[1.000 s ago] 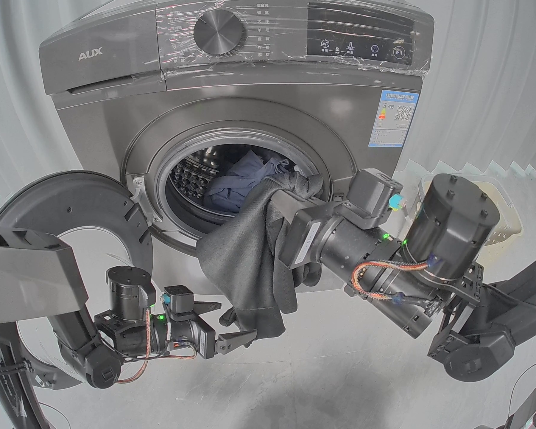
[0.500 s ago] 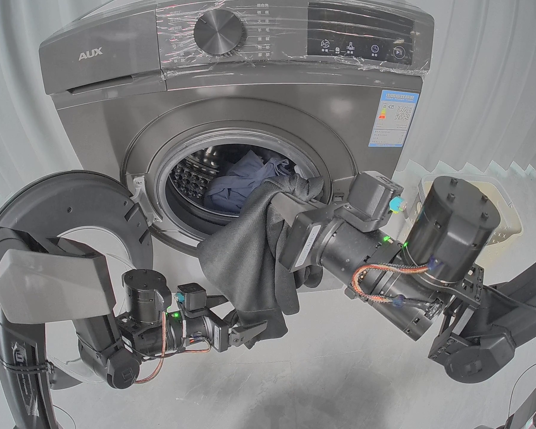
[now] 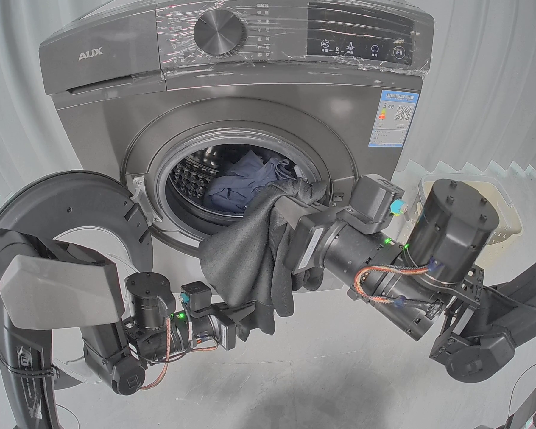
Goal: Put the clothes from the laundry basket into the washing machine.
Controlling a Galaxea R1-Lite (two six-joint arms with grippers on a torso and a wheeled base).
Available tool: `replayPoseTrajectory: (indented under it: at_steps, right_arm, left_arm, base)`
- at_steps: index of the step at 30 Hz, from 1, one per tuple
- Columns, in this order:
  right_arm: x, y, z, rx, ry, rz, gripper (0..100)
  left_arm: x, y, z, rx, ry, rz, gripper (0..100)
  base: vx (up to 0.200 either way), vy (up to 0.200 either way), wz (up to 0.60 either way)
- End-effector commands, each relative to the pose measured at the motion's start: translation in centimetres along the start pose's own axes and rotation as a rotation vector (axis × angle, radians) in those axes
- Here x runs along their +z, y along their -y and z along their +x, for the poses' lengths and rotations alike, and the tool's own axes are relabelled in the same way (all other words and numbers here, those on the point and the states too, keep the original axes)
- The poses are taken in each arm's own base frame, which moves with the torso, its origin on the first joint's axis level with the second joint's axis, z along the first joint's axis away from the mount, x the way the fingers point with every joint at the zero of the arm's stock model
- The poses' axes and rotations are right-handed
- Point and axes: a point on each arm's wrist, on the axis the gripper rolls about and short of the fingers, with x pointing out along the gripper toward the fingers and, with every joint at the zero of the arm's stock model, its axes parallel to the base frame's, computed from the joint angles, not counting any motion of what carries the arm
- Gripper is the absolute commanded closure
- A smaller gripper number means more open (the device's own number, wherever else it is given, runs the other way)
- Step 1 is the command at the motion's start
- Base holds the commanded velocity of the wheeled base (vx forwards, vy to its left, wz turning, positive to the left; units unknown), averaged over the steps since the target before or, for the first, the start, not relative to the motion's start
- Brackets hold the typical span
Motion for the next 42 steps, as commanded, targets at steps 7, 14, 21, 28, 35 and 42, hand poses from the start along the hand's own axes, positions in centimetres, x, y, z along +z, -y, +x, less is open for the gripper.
replayPoseTrajectory:
  at_steps: [7, 14, 21, 28, 35, 42]
  right_arm:
    - [-0.9, 1.2, -0.3, -0.036, -0.038, -0.014, 0]
    - [-2.6, 1.9, -1.5, -0.058, -0.124, -0.035, 0]
    - [-4.4, 2.5, -2.9, -0.077, -0.207, -0.056, 0]
    - [-5.8, 3.6, -4.3, -0.112, -0.304, -0.077, 0]
    - [-7.0, 4.1, -6.0, -0.092, -0.382, -0.086, 0]
    - [-9.6, 4.7, -9.0, -0.059, -0.552, -0.135, 0]
  left_arm:
    - [2.5, 4.3, -4.9, -0.084, 0.021, 0.032, 100]
    - [6.0, 7.0, -8.2, -0.150, 0.156, 0.053, 100]
    - [10.8, 7.9, -9.5, -0.142, 0.371, 0.033, 100]
    - [12.4, 7.8, -9.3, -0.111, 0.448, 0.007, 100]
    - [13.5, 7.2, -10.5, -0.054, 0.505, 0.001, 100]
    - [14.2, 7.4, -10.9, -0.051, 0.540, 0.012, 100]
  base:
    - [0.000, 0.000, 0.00]
    - [0.000, 0.000, 0.00]
    - [0.000, 0.000, 0.00]
    - [0.000, 0.000, 0.00]
    - [0.000, 0.000, 0.00]
    - [0.000, 0.000, 0.00]
